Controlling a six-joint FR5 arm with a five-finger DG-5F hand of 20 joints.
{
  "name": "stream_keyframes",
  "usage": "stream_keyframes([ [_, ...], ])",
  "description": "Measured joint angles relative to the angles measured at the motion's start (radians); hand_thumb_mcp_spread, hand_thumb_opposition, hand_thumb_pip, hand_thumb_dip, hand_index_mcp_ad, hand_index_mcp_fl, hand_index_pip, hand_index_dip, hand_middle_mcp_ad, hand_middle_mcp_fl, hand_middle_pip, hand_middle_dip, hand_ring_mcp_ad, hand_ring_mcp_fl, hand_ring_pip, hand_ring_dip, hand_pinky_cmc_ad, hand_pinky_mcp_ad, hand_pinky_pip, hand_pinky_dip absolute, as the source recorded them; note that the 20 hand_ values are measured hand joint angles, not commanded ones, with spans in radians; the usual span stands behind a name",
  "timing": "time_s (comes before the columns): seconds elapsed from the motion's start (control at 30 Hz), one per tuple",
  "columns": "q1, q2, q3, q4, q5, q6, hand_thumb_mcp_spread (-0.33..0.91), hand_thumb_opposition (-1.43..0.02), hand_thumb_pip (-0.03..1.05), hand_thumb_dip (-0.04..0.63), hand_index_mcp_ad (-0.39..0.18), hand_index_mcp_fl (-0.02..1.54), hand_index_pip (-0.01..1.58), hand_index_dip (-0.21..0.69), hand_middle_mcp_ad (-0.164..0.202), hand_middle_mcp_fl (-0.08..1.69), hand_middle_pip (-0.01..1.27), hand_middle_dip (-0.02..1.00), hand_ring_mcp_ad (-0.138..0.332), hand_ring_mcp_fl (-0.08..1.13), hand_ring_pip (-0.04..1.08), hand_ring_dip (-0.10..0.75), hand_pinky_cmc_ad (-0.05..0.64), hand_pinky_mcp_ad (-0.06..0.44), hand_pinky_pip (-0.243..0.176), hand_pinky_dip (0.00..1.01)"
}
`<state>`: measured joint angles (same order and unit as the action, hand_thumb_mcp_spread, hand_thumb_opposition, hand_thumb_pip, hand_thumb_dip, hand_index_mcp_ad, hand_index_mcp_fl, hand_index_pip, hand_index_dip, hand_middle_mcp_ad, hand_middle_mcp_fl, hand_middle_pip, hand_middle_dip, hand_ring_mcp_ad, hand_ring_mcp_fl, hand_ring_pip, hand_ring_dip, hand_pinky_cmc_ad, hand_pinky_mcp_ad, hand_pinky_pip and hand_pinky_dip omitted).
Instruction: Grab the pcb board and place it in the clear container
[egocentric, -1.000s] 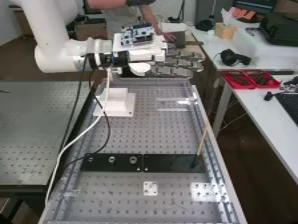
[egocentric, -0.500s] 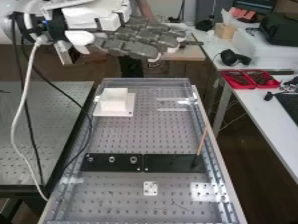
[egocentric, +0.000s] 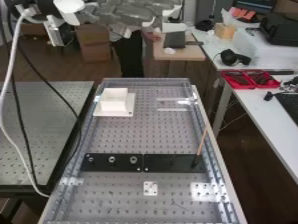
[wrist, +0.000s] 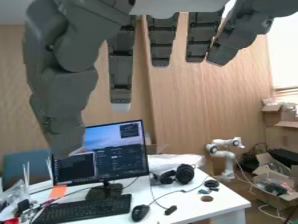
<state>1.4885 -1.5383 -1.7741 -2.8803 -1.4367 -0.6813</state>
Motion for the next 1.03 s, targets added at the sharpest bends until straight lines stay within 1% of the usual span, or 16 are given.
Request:
stream_keyframes([
  [0.1, 0.000, 0.003, -0.001, -0.004, -0.007, -0.001, 0.53, -0.74, 0.28, 0.197, -0.138, 0.32, 0.47, 0.351, 0.058, 0.04, 0.14, 0.14, 0.161, 0.02, 0.09, 0.030, 0.316, 0.124, -0.075, 0.19],
  [0.17, 0.000, 0.003, 0.002, -0.014, -0.014, -0.003, 0.52, -0.74, 0.27, 0.188, -0.138, 0.32, 0.33, 0.365, 0.058, 0.04, 0.14, 0.14, 0.159, 0.02, 0.09, 0.030, 0.312, 0.124, -0.075, 0.19],
  [0.27, 0.001, 0.003, 0.006, -0.025, -0.022, -0.008, 0.50, -0.75, 0.26, 0.168, -0.133, 0.29, 0.21, 0.398, 0.058, 0.04, 0.14, 0.14, 0.159, 0.02, 0.09, 0.026, 0.312, 0.124, -0.075, 0.19],
  [0.33, 0.002, 0.003, 0.012, -0.040, -0.029, -0.016, 0.48, -0.73, 0.25, 0.161, -0.122, 0.28, 0.18, 0.414, 0.058, 0.04, 0.14, 0.14, 0.161, 0.02, 0.09, 0.030, 0.312, 0.124, -0.075, 0.19],
  [0.4, 0.003, 0.003, 0.015, -0.046, -0.034, -0.021, 0.49, -0.73, 0.25, 0.161, -0.122, 0.28, 0.15, 0.429, 0.058, 0.04, 0.14, 0.14, 0.161, 0.02, 0.09, 0.030, 0.312, 0.124, -0.075, 0.19],
  [0.43, 0.003, 0.003, 0.016, -0.048, -0.036, -0.023, 0.48, -0.73, 0.25, 0.147, -0.122, 0.27, 0.13, 0.429, 0.058, 0.04, 0.14, 0.14, 0.157, 0.02, 0.09, 0.030, 0.312, 0.124, -0.075, 0.19],
  [0.53, 0.003, 0.004, 0.018, -0.053, -0.040, -0.025, 0.47, -0.73, 0.25, 0.147, -0.122, 0.26, 0.10, 0.429, 0.058, 0.04, 0.14, 0.14, 0.157, 0.02, 0.09, 0.030, 0.312, 0.124, -0.075, 0.20],
  [0.77, -0.005, 0.003, 0.024, -0.075, -0.054, -0.026, 0.47, -0.71, 0.25, 0.147, -0.122, 0.24, 0.08, 0.431, 0.061, 0.04, 0.14, 0.14, 0.155, 0.02, 0.09, 0.030, 0.316, 0.124, -0.075, 0.23],
  [1.0, -0.008, 0.003, 0.026, -0.079, -0.062, -0.029, 0.47, -0.71, 0.25, 0.145, -0.122, 0.24, 0.07, 0.431, 0.061, 0.04, 0.14, 0.14, 0.152, 0.01, 0.09, 0.030, 0.316, 0.127, -0.075, 0.23],
  [1.03, -0.009, 0.004, 0.026, -0.080, -0.063, -0.029, 0.47, -0.71, 0.25, 0.145, -0.113, 0.24, 0.07, 0.431, 0.058, 0.04, 0.14, 0.14, 0.152, 0.01, 0.09, 0.030, 0.316, 0.127, -0.075, 0.23],
])
